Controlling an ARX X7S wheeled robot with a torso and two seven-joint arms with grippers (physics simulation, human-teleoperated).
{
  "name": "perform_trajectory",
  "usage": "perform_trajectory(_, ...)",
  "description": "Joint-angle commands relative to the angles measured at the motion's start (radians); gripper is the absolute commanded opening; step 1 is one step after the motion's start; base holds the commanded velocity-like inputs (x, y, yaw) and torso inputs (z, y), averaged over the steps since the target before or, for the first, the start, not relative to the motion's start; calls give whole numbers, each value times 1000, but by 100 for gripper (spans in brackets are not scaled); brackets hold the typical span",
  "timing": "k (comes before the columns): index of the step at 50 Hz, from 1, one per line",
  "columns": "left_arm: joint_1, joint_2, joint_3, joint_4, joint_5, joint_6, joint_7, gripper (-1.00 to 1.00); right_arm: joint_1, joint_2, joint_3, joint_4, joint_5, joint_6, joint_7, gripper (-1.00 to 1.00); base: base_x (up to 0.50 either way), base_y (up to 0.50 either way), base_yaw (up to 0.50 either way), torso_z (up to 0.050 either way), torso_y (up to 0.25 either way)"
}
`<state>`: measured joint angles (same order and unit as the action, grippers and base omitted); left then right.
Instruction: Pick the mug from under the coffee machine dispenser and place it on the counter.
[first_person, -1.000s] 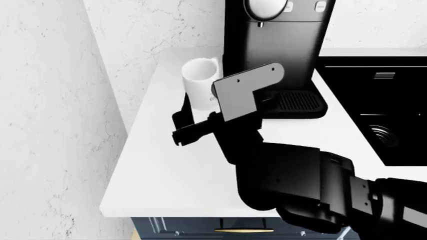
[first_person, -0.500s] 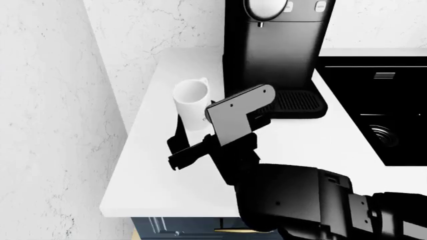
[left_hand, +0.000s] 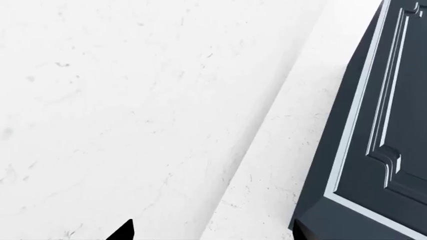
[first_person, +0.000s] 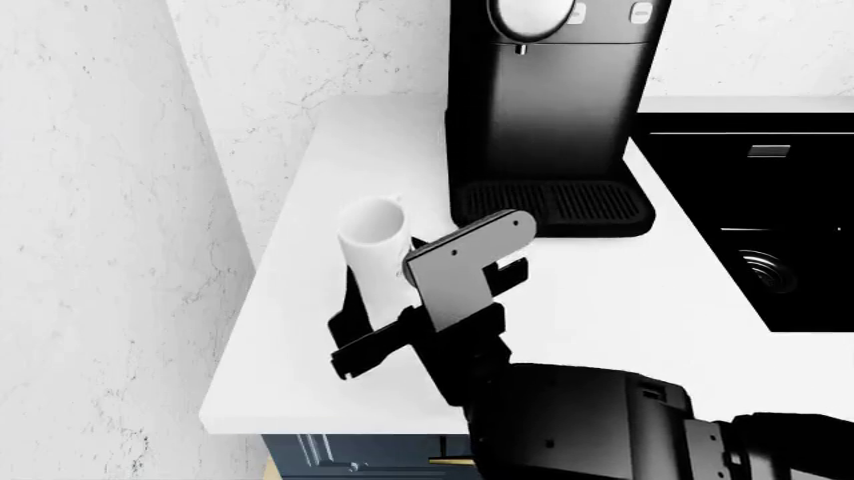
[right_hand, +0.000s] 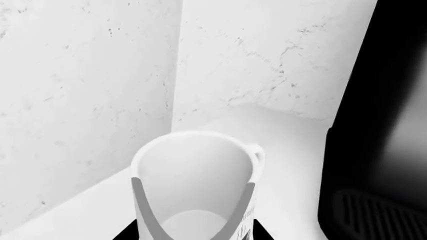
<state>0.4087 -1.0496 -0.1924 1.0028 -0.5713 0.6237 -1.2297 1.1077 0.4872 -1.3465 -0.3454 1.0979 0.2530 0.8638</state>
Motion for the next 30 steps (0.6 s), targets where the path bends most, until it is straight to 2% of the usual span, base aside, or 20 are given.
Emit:
perform_trajectory(1, -6, -1, 8, -1, 3, -2, -2, 100, -25, -3, -2, -6, -33, -7, -9, -100, 0, 0, 0, 0, 0)
perform_trajectory(30, -5, 0, 2, -4, -5, -1, -1, 100, -70, -19, -9, 49, -49, -37, -48, -100, 0, 0, 0, 0, 0)
